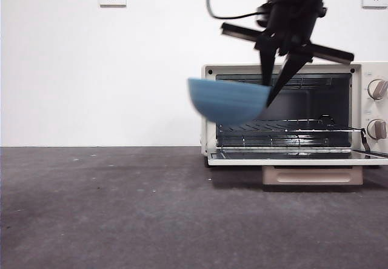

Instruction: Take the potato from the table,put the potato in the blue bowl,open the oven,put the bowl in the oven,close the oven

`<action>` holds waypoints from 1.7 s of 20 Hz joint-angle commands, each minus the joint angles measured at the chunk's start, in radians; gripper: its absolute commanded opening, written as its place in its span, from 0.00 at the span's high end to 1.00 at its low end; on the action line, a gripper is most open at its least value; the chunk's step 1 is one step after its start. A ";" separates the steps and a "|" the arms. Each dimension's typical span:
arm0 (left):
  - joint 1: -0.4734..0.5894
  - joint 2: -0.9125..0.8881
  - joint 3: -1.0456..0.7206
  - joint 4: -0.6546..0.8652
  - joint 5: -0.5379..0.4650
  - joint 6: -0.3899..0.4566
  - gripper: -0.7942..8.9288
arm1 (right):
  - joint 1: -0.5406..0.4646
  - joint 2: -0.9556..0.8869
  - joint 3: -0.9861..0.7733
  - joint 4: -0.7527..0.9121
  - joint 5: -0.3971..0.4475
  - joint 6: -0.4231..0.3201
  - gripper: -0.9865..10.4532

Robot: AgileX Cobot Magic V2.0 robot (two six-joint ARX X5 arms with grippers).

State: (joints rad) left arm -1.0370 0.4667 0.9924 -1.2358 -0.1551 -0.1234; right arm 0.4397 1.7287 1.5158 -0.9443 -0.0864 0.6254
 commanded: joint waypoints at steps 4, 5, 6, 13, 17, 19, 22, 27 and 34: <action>-0.003 0.062 -0.008 0.055 -0.003 0.092 0.93 | -0.117 0.002 0.035 -0.009 -0.003 0.027 0.93; -0.003 0.087 -0.009 0.067 -0.003 0.106 0.93 | -0.140 0.002 0.035 -0.008 -0.003 0.031 0.93; -0.003 0.109 -0.008 0.077 -0.003 0.117 0.93 | -0.159 0.002 0.035 -0.005 -0.003 0.039 0.93; -0.002 0.212 -0.008 0.180 -0.002 0.161 0.93 | -0.271 0.009 0.035 0.012 0.050 0.113 0.93; -0.002 0.211 -0.008 0.187 -0.002 0.185 0.93 | -0.315 0.048 0.036 0.029 0.040 0.153 0.93; -0.002 0.212 -0.008 0.187 -0.002 0.185 0.93 | -0.323 0.079 0.036 0.037 0.034 0.161 0.93; -0.002 0.211 -0.008 0.175 -0.003 0.183 0.93 | -0.323 0.096 0.037 0.089 0.034 0.214 0.93; 0.000 0.211 -0.008 0.174 -0.003 0.179 0.93 | -0.324 0.097 0.041 0.107 0.080 0.271 0.93; 0.000 0.211 -0.008 0.154 -0.003 0.175 0.93 | -0.324 0.098 0.066 0.155 0.058 0.327 0.93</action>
State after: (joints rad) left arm -1.0370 0.6804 0.9924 -1.0840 -0.1551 0.0521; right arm 0.1165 1.8172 1.5818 -0.7883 -0.0269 0.9295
